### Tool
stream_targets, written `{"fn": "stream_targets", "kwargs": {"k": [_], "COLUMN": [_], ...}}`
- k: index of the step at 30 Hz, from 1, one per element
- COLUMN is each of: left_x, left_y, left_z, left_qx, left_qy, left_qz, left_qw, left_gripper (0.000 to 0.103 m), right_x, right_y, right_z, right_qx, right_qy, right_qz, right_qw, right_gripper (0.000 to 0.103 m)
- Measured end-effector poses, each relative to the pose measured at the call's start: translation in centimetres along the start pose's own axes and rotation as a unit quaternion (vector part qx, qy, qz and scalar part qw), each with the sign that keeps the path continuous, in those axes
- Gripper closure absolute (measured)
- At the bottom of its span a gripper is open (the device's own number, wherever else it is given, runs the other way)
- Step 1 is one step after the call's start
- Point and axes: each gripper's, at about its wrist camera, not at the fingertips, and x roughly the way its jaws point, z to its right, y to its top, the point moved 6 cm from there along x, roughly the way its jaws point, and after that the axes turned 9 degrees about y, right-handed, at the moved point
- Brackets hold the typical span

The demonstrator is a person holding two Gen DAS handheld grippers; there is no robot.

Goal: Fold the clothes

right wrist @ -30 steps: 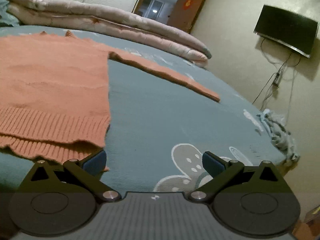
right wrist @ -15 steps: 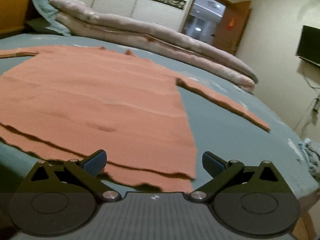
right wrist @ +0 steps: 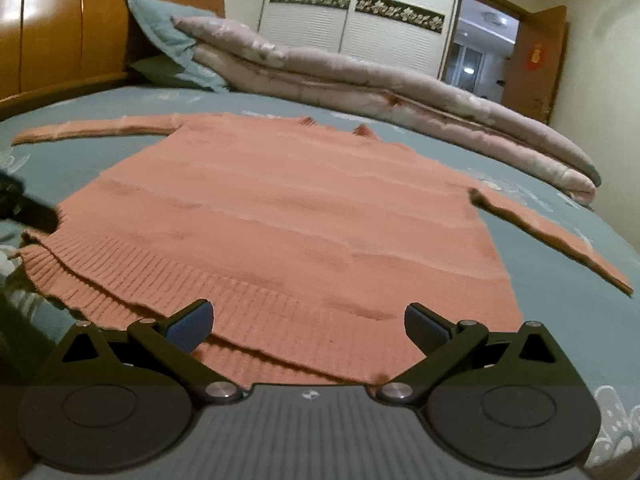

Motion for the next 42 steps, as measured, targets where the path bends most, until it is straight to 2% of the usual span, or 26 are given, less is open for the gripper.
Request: {"fn": "stream_targets", "kwargs": {"k": [3, 4, 7, 9, 16, 20, 28, 35, 42], "left_x": [0.7, 0.9, 1.8, 2.7, 1.9, 1.6, 2.2, 2.6, 2.8], "left_y": [0.3, 0.2, -0.5, -1.4, -2.9, -3.1, -2.2, -2.2, -2.9], "left_z": [0.9, 1.2, 1.8, 1.6, 0.8, 0.7, 1.0, 1.4, 2.6], "left_qx": [-0.018, -0.022, -0.030, -0.031, -0.028, -0.033, -0.037, -0.002, 0.062], "left_qy": [-0.028, -0.049, -0.073, -0.065, -0.061, -0.063, -0.046, -0.034, 0.005], "left_qz": [-0.001, -0.001, -0.024, -0.046, -0.042, -0.035, -0.070, -0.081, -0.069], "left_qw": [0.9994, 0.9986, 0.9966, 0.9964, 0.9969, 0.9968, 0.9958, 0.9961, 0.9957], "left_gripper": [0.001, 0.001, 0.001, 0.001, 0.001, 0.001, 0.001, 0.001, 0.001], "right_x": [0.7, 0.9, 0.5, 0.4, 0.5, 0.8, 1.2, 1.9, 1.7], "right_y": [-0.5, -0.8, -1.3, -1.5, -1.5, -1.2, -0.7, 0.1, -0.5], "right_z": [-0.5, -0.5, -0.1, -0.2, -0.3, -0.4, -0.5, -0.3, -0.5], "right_qx": [0.016, 0.027, 0.054, 0.043, 0.044, 0.047, 0.053, 0.072, 0.071], "right_qy": [0.032, 0.042, 0.060, 0.062, 0.064, 0.060, 0.058, 0.049, 0.042], "right_qz": [-0.025, -0.031, -0.031, -0.033, -0.045, -0.055, -0.087, -0.134, -0.110], "right_qw": [0.999, 0.998, 0.996, 0.997, 0.996, 0.996, 0.993, 0.987, 0.991], "right_gripper": [0.000, 0.000, 0.000, 0.000, 0.000, 0.000, 0.000, 0.000, 0.000]}}
